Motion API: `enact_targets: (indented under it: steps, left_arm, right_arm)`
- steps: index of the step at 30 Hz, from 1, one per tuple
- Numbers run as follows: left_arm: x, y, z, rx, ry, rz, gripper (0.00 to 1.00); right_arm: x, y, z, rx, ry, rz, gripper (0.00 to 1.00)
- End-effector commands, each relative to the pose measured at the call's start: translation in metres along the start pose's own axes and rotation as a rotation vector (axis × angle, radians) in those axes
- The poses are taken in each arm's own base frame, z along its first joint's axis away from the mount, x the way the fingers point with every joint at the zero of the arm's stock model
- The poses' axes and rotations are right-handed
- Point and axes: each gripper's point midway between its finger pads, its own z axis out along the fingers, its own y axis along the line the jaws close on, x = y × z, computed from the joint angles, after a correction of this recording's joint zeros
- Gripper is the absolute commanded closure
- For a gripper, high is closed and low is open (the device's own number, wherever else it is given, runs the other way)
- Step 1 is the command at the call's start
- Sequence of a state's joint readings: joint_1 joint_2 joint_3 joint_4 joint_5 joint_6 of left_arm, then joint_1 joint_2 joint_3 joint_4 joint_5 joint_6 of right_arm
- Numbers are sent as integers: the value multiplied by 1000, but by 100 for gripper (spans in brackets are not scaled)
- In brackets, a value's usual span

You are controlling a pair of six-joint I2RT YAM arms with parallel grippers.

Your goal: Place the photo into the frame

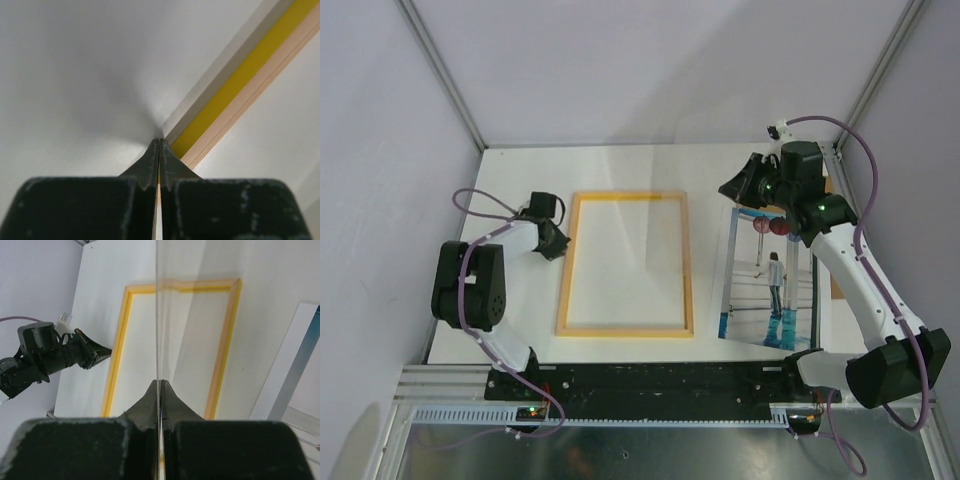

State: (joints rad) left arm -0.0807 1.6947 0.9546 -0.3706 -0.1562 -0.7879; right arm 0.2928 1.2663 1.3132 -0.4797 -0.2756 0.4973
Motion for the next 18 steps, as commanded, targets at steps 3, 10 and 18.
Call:
enact_targets:
  steps: [3,10,18]
  left_arm:
    - [41,-34,-16,115,83,-6,100]
    - [41,-57,-28,223,97,20,100]
    - [35,-74,-46,331,106,75,94]
  right_arm:
    - [-3,9,3,-102,-13,13,100]
    - [11,11,12,-150,29,44,100]
    - [21,26,27,-229,71,107,100]
